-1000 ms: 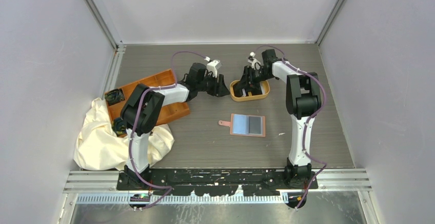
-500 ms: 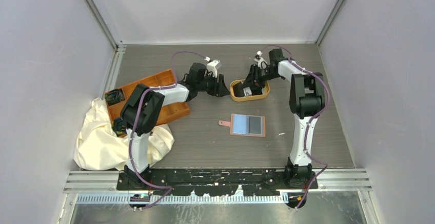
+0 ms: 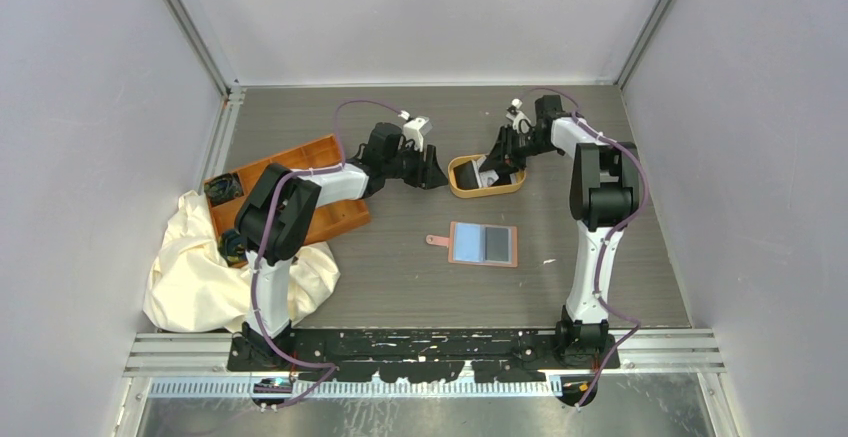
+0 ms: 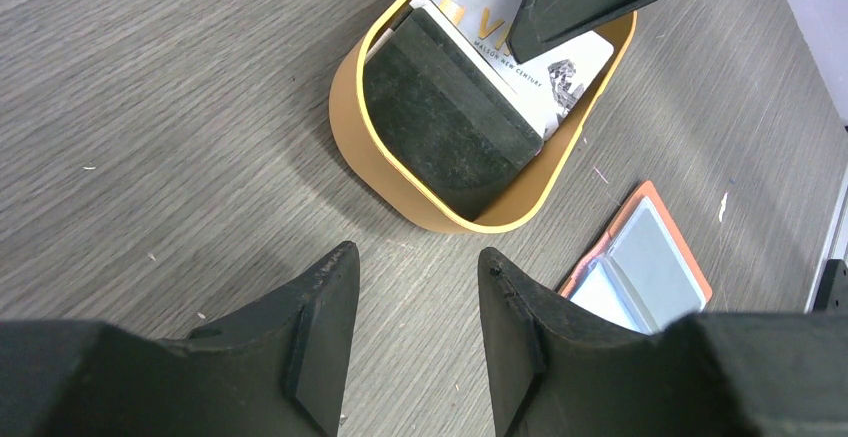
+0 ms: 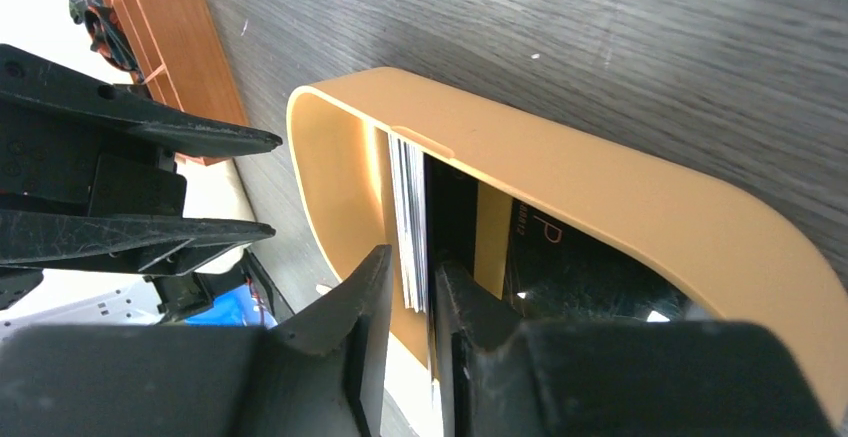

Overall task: Put the credit cards into the card holder
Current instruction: Pick up the credit card from the storage box, then insert the credit card into the card holder.

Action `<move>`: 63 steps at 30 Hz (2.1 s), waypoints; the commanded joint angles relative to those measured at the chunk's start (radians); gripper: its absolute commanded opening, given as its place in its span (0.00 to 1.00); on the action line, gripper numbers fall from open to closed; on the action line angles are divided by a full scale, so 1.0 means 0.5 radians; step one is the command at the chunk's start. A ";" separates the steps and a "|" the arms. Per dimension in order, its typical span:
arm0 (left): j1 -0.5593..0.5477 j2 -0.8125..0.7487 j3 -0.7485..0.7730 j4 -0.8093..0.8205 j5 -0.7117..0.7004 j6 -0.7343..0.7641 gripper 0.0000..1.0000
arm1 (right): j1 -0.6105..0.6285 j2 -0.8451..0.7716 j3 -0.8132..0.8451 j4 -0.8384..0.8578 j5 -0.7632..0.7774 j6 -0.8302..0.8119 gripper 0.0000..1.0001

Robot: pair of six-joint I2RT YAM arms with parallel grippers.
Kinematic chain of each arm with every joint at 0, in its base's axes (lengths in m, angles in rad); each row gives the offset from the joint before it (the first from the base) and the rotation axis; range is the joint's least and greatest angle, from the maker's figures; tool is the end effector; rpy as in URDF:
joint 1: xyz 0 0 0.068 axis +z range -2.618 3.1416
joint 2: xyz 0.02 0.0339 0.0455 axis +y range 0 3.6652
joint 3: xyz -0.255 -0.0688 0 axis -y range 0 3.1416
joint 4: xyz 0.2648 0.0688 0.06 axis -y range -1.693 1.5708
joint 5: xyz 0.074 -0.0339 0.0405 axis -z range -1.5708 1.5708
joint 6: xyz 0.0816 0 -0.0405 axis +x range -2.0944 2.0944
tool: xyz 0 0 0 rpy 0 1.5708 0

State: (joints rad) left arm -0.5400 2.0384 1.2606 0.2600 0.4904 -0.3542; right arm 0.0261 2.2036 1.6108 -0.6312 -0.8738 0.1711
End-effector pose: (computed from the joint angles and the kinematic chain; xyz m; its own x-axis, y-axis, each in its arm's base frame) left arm 0.4027 -0.2862 0.1258 -0.6772 0.0492 -0.7341 0.6074 0.6006 -0.5200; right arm 0.4651 0.0747 0.1021 -0.9736 0.0839 -0.2121 -0.1132 0.6298 0.7685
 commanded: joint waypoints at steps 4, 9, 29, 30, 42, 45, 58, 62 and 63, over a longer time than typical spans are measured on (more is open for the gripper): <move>0.031 -0.141 -0.046 0.179 0.034 -0.077 0.49 | -0.025 -0.153 -0.004 -0.035 0.077 -0.062 0.04; 0.035 -0.394 -0.113 0.149 -0.040 -0.291 0.56 | -0.092 -0.262 -0.031 -0.052 0.118 -0.132 0.01; -0.746 -1.435 0.349 -0.854 -0.919 -1.107 0.95 | -0.175 -0.804 -0.375 -0.121 -0.015 -0.293 0.01; -0.789 -1.436 0.390 -0.890 -0.953 -1.108 0.95 | -0.175 -0.822 -0.391 -0.122 -0.016 -0.298 0.01; -1.073 -1.433 0.520 -0.986 -1.167 -1.129 0.94 | -0.175 -1.022 -0.561 -0.106 -0.044 -0.331 0.01; -1.117 -1.420 0.538 -0.991 -1.172 -1.115 0.94 | -0.175 -1.081 -0.607 -0.109 -0.099 -0.333 0.01; -0.635 -1.789 -1.114 0.562 -0.418 -0.790 0.90 | -0.170 -1.454 -1.256 0.751 -0.616 0.181 0.01; -0.548 -1.661 -1.321 0.933 -0.287 -0.864 0.84 | -0.123 -1.494 -1.396 1.034 -0.699 0.388 0.01; -0.535 -1.612 -1.372 1.081 -0.289 -0.889 0.84 | -0.104 -1.494 -1.401 1.045 -0.722 0.387 0.01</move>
State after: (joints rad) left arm -0.8192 1.2045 0.6006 0.3573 0.2150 -0.7822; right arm -0.0521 1.4982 0.9291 -0.3138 -1.1366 0.2508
